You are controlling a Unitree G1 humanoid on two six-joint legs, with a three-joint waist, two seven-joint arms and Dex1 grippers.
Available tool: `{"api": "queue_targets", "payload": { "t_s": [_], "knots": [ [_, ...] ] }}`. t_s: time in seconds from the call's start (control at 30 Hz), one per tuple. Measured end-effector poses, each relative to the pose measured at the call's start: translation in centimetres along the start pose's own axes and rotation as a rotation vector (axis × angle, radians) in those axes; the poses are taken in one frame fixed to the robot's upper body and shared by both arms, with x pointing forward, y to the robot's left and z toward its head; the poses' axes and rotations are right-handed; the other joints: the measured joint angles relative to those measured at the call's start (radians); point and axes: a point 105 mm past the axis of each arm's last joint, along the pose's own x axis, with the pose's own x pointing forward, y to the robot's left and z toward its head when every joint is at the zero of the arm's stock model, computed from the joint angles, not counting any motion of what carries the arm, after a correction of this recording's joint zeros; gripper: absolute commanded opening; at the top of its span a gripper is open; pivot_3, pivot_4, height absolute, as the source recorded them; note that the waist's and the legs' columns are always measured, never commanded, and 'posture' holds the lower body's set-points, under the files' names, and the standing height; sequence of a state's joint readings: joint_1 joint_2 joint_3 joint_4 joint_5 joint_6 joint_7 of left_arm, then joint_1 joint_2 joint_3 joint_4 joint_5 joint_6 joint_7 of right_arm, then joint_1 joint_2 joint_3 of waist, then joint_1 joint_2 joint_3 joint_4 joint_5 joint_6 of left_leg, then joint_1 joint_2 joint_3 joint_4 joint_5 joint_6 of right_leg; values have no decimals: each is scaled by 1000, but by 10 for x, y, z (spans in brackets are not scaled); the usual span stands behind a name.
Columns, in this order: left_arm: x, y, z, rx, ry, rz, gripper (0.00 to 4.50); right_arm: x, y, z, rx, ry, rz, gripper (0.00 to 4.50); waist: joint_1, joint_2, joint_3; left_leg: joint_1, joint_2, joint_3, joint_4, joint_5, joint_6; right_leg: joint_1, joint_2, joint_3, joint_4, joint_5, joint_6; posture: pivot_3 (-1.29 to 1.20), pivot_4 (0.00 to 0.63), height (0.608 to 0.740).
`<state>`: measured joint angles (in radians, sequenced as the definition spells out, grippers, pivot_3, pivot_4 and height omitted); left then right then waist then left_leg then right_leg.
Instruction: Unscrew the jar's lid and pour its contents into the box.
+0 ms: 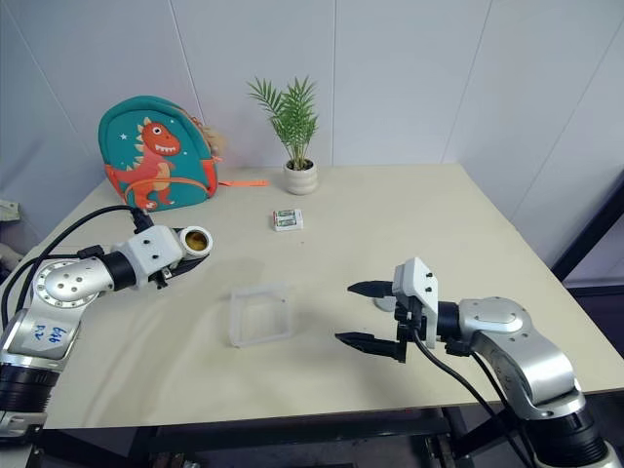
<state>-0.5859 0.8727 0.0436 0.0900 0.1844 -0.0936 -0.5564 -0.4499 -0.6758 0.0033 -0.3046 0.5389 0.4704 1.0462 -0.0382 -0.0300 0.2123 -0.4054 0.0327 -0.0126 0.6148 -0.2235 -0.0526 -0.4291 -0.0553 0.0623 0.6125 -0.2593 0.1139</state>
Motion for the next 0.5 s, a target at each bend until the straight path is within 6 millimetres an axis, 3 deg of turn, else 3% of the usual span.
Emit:
{"api": "queue_targets", "payload": {
  "t_s": [0.13,0.27,0.37,0.5],
  "knots": [
    [0,4,14,423,-14,53,2010,11,-3,-1,11,-30,-1,4483,2,0,0,0,0,0,0,0,0,0,0,0,0,0,0,0,150,740],
    [9,-16,35,818,-108,87,2010,20,-7,2,12,-70,-14,4483,10,0,0,0,0,1,0,0,0,0,0,0,0,0,1,0,150,740],
    [14,-26,49,982,-191,117,2010,28,-7,3,14,-83,-9,4483,11,0,0,0,0,1,0,0,0,0,0,0,1,1,1,0,150,740],
    [21,-43,51,1153,-243,142,2010,34,-8,4,26,-107,-23,4483,8,0,0,1,0,1,0,0,0,0,0,0,4,1,1,0,150,740]
  ]
}}
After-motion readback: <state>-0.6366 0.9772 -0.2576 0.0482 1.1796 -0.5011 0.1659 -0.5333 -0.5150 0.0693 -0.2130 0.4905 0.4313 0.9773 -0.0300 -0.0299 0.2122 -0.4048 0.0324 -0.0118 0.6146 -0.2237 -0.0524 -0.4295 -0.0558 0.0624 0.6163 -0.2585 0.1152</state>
